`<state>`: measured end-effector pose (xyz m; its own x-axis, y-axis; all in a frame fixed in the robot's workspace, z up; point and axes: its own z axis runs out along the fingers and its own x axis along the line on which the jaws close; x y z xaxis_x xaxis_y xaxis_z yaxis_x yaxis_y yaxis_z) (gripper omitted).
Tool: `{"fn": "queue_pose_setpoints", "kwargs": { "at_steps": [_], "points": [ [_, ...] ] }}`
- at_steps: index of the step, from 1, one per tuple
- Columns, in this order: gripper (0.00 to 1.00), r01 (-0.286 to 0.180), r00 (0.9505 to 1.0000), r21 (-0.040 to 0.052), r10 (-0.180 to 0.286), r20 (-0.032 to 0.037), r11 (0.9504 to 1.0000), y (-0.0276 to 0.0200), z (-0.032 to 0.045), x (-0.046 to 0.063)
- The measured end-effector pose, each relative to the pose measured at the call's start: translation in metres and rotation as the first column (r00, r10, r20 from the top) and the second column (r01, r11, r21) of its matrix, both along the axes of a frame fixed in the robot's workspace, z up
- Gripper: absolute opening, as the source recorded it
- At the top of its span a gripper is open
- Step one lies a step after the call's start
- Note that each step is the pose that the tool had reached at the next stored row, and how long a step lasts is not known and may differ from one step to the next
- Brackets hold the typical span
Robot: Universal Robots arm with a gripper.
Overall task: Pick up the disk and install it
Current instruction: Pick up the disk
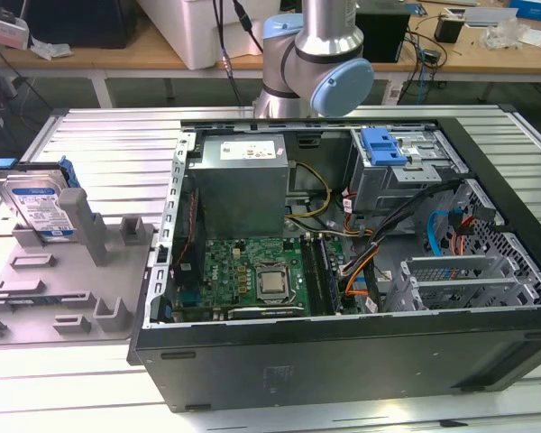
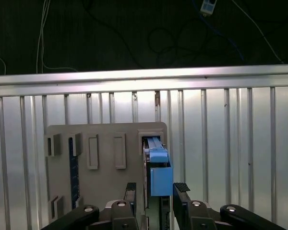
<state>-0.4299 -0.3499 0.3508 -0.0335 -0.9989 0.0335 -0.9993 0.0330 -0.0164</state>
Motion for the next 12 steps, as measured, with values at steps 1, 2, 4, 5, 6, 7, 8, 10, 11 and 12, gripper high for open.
{"fn": "queue_pose_setpoints", "kwargs": {
  "at_steps": [1, 2, 4, 5, 6, 7, 8, 10, 11, 12],
  "points": [
    [0.44, 0.000, 1.0000, -0.0001, 0.000, 0.0000, 1.0000, 0.0000, 0.0000, 0.0000],
    [0.44, 0.000, 1.0000, 0.0001, 0.000, 0.0004, 1.0000, 0.0006, -0.0002, 0.0001],
    [0.44, 0.000, 1.0000, -0.0001, 0.000, 0.0000, 1.0000, 0.0028, -0.0003, 0.0000],
    [0.44, 0.000, 1.0000, 0.0000, 0.000, 0.0000, 1.0000, 0.0038, -0.0006, 0.0000],
    [0.44, 0.000, 1.0000, 0.0000, 0.000, 0.0001, 1.0000, 0.0043, -0.0009, 0.0000],
    [0.44, 0.000, 1.0000, -0.0001, 0.000, -0.0001, 1.0000, 0.0042, -0.0014, -0.0003],
    [0.44, 0.000, 1.0000, -0.0001, 0.000, -0.0001, 1.0000, 0.0043, -0.0020, -0.0008],
    [0.44, 0.000, 1.0000, 0.0000, 0.000, 0.0002, 1.0000, 0.0043, -0.0037, -0.0013],
    [0.44, 0.000, 1.0000, -0.0001, 0.000, 0.0001, 1.0000, 0.0043, -0.0045, -0.0014],
    [0.44, 0.000, 1.0000, -0.0001, 0.000, 0.0000, 1.0000, 0.0043, -0.0052, -0.0015]
  ]
}}
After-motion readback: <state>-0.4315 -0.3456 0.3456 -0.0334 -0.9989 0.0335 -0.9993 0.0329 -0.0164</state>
